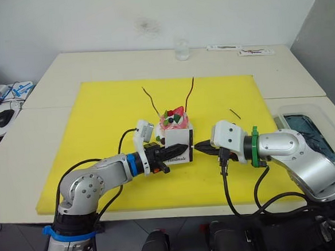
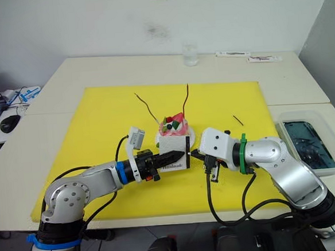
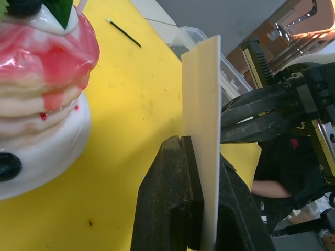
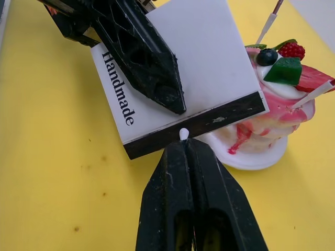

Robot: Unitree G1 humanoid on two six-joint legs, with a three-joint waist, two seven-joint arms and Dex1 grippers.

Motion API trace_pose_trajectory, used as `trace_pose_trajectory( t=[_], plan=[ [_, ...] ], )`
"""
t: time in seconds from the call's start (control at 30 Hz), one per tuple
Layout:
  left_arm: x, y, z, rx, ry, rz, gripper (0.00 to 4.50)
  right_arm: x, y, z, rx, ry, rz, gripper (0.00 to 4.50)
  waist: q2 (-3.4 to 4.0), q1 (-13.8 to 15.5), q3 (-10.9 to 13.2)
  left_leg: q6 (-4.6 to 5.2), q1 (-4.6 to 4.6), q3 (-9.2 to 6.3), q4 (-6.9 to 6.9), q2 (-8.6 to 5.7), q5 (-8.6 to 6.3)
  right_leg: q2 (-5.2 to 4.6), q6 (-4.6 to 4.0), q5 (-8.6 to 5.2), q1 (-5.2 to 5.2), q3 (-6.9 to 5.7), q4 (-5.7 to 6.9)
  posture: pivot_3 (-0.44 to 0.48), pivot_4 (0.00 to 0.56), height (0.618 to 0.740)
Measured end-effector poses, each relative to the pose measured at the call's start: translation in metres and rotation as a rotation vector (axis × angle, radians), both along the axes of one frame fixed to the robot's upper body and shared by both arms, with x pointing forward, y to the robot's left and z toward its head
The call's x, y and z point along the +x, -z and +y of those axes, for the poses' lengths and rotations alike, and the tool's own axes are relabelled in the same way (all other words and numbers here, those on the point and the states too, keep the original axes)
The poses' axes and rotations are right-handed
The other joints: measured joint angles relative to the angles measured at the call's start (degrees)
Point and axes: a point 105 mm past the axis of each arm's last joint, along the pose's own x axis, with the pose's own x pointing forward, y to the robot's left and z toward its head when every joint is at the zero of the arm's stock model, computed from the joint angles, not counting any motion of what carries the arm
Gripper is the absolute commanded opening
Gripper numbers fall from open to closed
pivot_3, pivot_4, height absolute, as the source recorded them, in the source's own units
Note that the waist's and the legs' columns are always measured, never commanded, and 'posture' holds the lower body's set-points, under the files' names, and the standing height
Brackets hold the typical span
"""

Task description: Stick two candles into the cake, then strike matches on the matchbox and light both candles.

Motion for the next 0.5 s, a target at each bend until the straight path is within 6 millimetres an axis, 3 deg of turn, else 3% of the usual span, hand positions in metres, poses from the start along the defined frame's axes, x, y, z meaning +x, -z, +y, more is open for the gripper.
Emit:
trace_pose_trajectory(
  t=[0.5],
  plan=[
    [0.0012, 0.0016, -0.0008, 0.003, -0.006, -0.001, 0.0, 0.0035, 0.0018, 0.0031, -0.016, -0.005, -0.009, 0.04, 0.0, 0.0, 0.0, 0.0, 0.0, -0.01, 0.0, 0.0, 0.0, 0.0, 0.0, 0.0, 0.0, -0.01, 0.01, 0.0, 0.15, 0.74]
  ],
)
